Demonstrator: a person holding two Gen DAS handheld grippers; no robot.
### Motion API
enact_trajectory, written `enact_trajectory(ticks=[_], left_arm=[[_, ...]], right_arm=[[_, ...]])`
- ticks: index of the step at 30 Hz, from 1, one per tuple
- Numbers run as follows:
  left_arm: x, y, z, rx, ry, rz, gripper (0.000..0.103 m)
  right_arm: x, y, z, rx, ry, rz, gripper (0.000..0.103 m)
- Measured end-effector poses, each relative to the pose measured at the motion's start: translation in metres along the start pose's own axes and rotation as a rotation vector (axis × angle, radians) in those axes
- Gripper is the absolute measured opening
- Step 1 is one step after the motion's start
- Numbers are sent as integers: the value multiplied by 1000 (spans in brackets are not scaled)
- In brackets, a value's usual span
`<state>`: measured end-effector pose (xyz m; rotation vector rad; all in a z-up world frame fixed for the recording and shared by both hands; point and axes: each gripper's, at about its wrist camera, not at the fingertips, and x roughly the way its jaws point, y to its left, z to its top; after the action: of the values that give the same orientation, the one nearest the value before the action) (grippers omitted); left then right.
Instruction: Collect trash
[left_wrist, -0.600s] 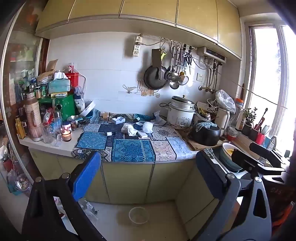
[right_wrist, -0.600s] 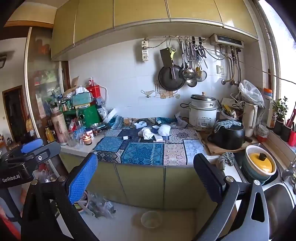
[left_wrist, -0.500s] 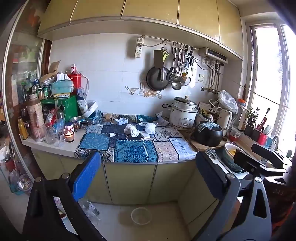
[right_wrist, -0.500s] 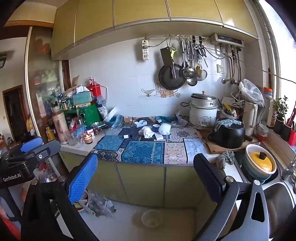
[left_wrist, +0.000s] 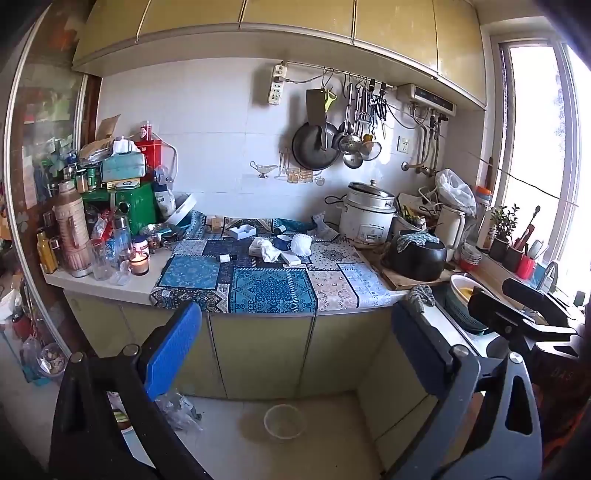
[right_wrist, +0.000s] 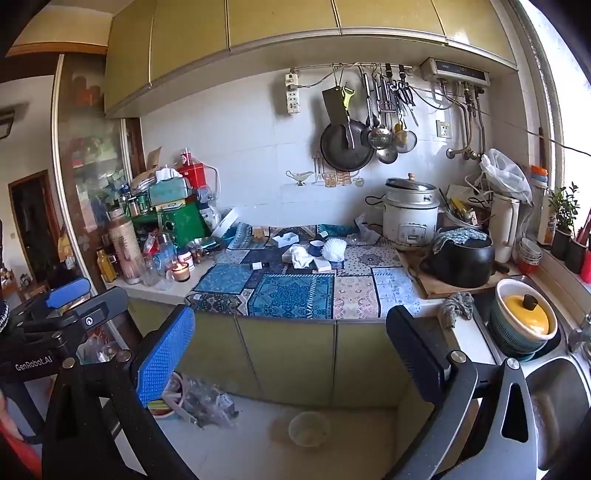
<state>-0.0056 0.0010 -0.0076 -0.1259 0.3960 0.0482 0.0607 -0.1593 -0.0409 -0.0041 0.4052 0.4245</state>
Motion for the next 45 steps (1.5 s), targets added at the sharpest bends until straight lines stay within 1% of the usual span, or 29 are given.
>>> enact_trajectory(ticks=[1,2,3,10,23,45], left_arm=[[0,-1,1,-1,2,0,103],[1,0,-1,0,0,1,103],[1,0,-2,-2,0,3,103],[6,2,-4,-6,7,0,103],[17,4,-2,-20,22,4,103],[27,1,4,-12,28,7,103]], right_arm=[[-1,0,0,0,-1,1,103],[3,-1,10,2,12,2,103],[3,-2,11,2,14,3,103],[0,0,5,-14,15,-5,103],[6,-4,7,-3,30,4,103],[14,-7,12,13,40,5,103]])
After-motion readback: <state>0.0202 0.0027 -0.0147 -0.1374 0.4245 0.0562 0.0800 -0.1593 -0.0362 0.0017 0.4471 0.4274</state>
